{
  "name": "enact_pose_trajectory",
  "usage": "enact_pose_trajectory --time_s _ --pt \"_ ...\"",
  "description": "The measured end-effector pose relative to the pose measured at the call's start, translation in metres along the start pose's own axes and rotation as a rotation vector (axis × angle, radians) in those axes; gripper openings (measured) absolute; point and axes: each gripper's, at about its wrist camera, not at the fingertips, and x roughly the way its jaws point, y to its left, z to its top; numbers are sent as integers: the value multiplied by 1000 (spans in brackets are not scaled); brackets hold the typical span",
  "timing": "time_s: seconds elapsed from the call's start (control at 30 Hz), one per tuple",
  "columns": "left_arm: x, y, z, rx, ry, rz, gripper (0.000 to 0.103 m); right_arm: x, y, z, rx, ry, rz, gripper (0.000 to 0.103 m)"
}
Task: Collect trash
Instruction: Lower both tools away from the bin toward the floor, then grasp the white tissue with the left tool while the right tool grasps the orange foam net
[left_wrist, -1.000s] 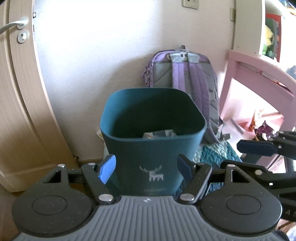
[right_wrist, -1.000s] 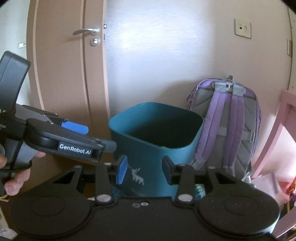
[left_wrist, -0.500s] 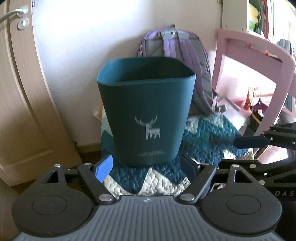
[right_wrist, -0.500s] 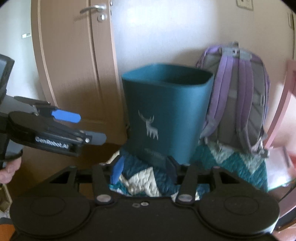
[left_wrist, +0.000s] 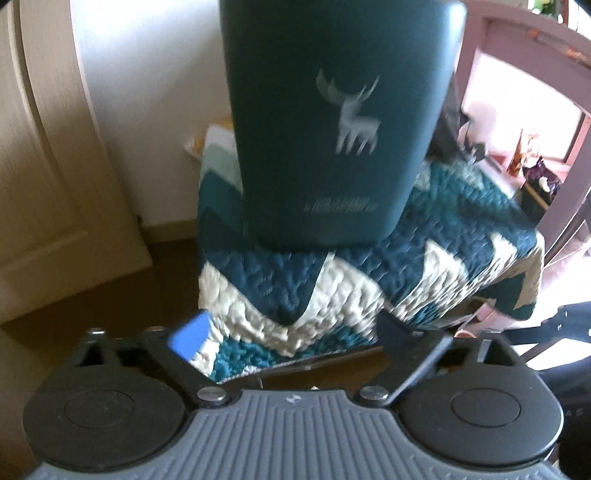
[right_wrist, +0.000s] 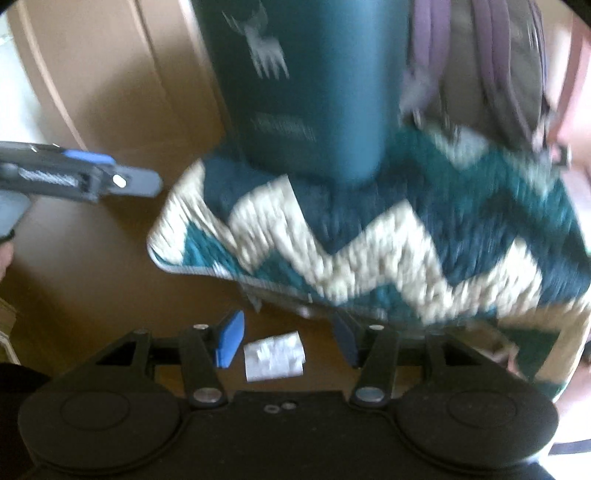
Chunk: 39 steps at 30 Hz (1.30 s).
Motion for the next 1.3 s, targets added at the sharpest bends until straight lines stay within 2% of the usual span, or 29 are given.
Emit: enact_pose_trajectory --time_s 0.07,0.43,0.53,0.67,0.83,0.93,1.03,1.3 --pt "23 7 -12 4 21 -3 103 24 -6 -13 24 52 -13 53" --pt "172 13 -95 46 275 -20 103 163 -28 -99 56 339 -7 53" --pt "216 11 -120 22 370 -42 103 199 -31 -118 31 421 -14 53" --pt "271 4 -154 60 473 -42 103 242 -32 -152 -32 566 -3 53" --pt "324 -1 -184 75 549 -50 103 280 -25 -191 -172 704 9 53" --pt "349 -11 -197 98 579 -65 103 298 -25 -211 -238 748 6 53" --pt "366 -18 -210 128 602 -78 103 311 -30 -223 -242 785 12 53" --pt "399 -25 -234 131 660 -88 101 332 -28 -246 -308 810 30 53"
